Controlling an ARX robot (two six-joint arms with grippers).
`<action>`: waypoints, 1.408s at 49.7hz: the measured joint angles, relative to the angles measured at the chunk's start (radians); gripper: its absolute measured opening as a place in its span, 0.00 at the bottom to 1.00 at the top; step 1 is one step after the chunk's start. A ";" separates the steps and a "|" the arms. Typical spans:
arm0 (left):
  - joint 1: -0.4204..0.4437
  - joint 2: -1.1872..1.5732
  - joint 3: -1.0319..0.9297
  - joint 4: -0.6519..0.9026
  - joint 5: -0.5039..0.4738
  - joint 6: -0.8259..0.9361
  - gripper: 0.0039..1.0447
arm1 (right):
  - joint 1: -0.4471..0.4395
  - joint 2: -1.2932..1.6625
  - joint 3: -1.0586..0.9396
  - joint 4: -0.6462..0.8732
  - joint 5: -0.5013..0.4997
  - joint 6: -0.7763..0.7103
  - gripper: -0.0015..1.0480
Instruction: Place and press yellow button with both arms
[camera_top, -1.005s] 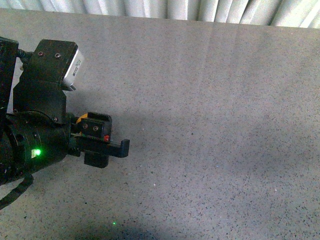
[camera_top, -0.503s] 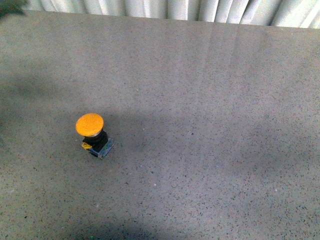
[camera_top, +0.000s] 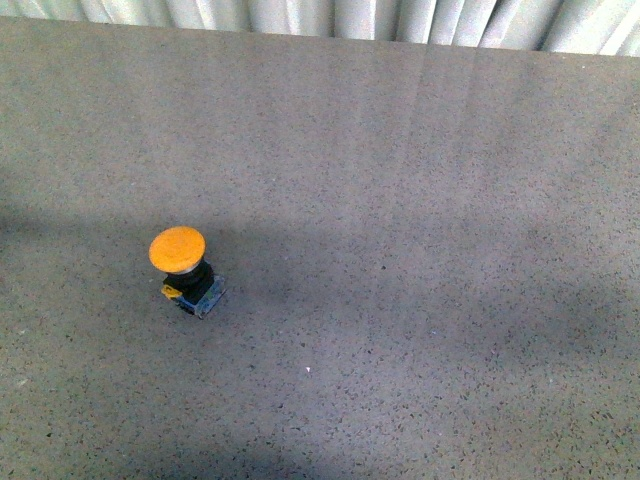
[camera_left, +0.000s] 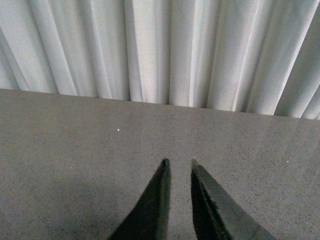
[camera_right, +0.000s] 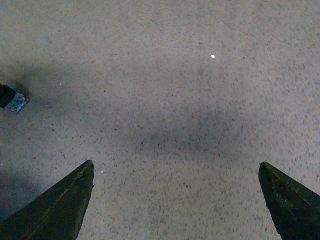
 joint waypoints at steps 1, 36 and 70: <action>0.000 -0.010 -0.005 -0.004 0.000 0.000 0.05 | 0.014 0.047 0.011 0.035 0.011 -0.009 0.91; 0.000 -0.423 -0.140 -0.268 -0.002 0.004 0.01 | 0.454 1.241 0.618 0.675 -0.187 -0.499 0.60; 0.000 -0.631 -0.140 -0.473 -0.002 0.004 0.01 | 0.483 1.350 0.711 0.594 -0.322 -0.392 0.01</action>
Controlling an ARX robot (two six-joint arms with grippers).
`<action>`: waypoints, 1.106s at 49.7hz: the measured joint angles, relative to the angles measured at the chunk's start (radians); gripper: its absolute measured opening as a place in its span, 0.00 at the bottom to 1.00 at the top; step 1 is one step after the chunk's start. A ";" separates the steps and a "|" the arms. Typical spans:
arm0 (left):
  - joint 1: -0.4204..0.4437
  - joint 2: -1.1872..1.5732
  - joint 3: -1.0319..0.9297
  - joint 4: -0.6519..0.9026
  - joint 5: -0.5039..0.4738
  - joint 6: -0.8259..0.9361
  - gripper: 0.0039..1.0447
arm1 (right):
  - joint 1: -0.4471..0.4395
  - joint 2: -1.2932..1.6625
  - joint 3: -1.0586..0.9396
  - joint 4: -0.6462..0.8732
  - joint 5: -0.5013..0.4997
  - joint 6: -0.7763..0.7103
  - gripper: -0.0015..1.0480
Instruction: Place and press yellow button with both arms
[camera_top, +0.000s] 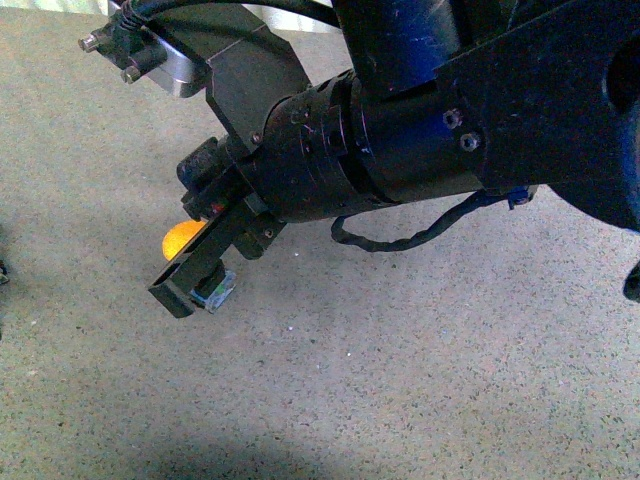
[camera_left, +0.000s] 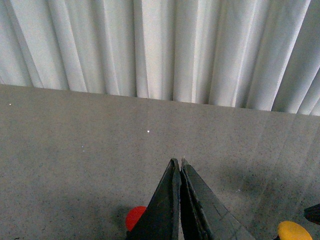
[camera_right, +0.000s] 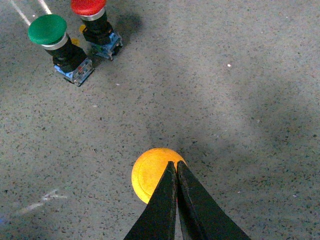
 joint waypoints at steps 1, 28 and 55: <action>0.000 -0.003 0.000 -0.002 0.000 0.000 0.01 | 0.000 0.001 0.001 -0.002 0.000 0.000 0.01; 0.001 -0.201 0.000 -0.219 0.000 0.000 0.01 | 0.014 0.063 0.034 -0.076 0.022 -0.001 0.01; 0.001 -0.201 0.000 -0.219 0.000 0.000 0.01 | -0.006 0.043 0.026 -0.037 0.011 0.066 0.01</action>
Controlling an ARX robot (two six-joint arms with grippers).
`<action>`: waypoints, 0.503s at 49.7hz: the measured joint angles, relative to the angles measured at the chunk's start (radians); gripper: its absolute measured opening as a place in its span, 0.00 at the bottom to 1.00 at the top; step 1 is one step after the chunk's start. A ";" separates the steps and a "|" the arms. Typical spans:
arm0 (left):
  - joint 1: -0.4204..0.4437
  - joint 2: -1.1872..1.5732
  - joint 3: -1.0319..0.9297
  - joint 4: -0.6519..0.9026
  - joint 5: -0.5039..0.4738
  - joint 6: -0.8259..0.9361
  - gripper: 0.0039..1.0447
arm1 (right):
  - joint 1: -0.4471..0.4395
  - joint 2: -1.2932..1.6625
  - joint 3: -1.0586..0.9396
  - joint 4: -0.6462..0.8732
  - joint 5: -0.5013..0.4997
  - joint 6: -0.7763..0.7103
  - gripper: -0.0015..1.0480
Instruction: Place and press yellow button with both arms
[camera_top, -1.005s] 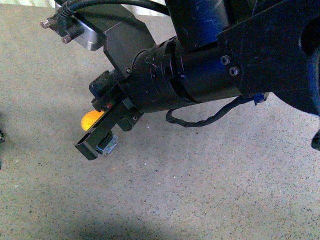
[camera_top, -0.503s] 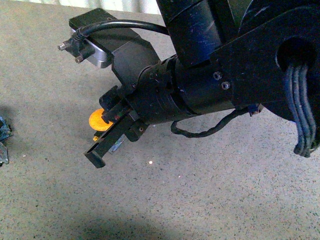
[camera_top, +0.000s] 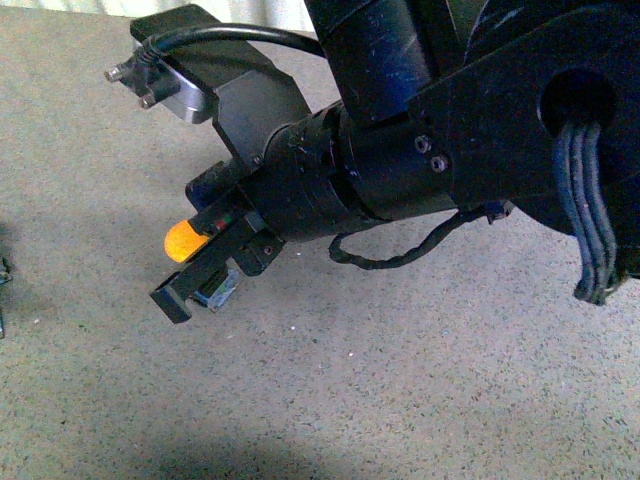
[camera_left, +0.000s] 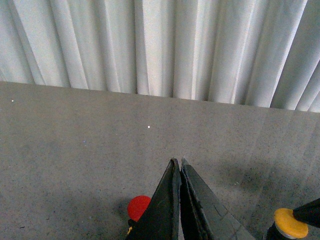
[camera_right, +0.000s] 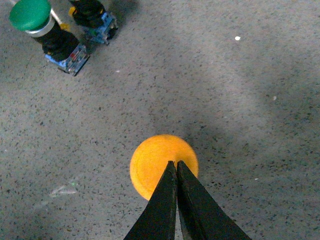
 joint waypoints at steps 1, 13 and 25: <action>0.000 0.000 0.000 0.000 0.000 0.000 0.01 | -0.004 -0.007 -0.005 0.006 -0.001 0.011 0.01; 0.000 0.000 0.000 0.000 0.000 0.000 0.01 | -0.151 -0.263 -0.137 0.156 -0.028 0.153 0.02; 0.000 0.000 0.000 0.000 0.000 0.000 0.01 | -0.308 -0.563 -0.508 0.521 0.407 0.218 0.16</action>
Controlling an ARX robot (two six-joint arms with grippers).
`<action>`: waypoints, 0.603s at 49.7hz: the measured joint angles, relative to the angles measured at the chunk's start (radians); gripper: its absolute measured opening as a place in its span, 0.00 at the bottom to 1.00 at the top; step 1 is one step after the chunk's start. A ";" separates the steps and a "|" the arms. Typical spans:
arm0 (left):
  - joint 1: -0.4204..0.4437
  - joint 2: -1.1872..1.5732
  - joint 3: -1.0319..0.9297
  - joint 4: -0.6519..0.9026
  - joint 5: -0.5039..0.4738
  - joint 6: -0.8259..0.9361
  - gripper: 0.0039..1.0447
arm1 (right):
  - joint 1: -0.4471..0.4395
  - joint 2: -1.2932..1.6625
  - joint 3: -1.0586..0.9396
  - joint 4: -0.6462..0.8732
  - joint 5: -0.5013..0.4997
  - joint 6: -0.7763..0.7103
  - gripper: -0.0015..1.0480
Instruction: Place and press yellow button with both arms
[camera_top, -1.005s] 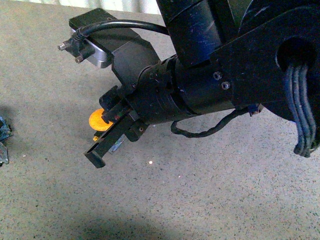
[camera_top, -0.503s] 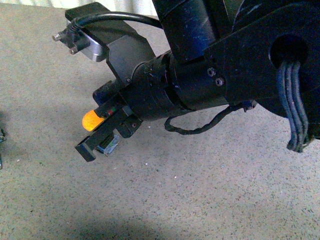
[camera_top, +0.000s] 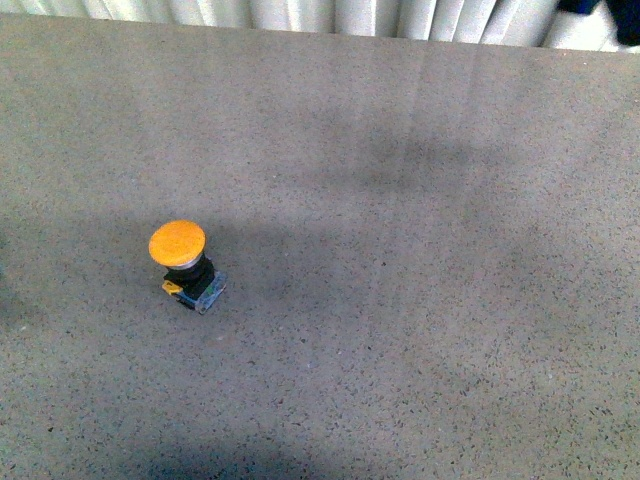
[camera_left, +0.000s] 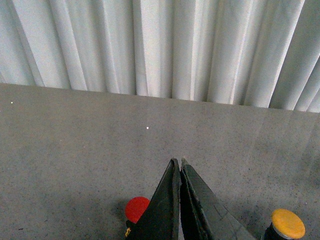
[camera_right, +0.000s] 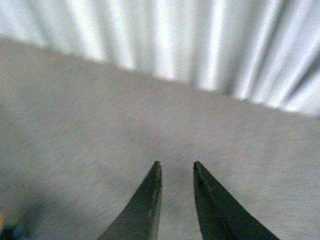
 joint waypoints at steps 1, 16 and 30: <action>0.000 0.000 0.000 0.000 0.001 0.000 0.01 | -0.005 -0.018 -0.038 0.069 0.077 0.000 0.11; 0.000 0.000 0.000 0.000 0.000 0.000 0.01 | -0.080 -0.208 -0.256 0.150 0.102 0.001 0.01; 0.000 0.000 0.000 0.000 0.000 0.000 0.01 | -0.137 -0.392 -0.375 0.083 0.050 0.001 0.01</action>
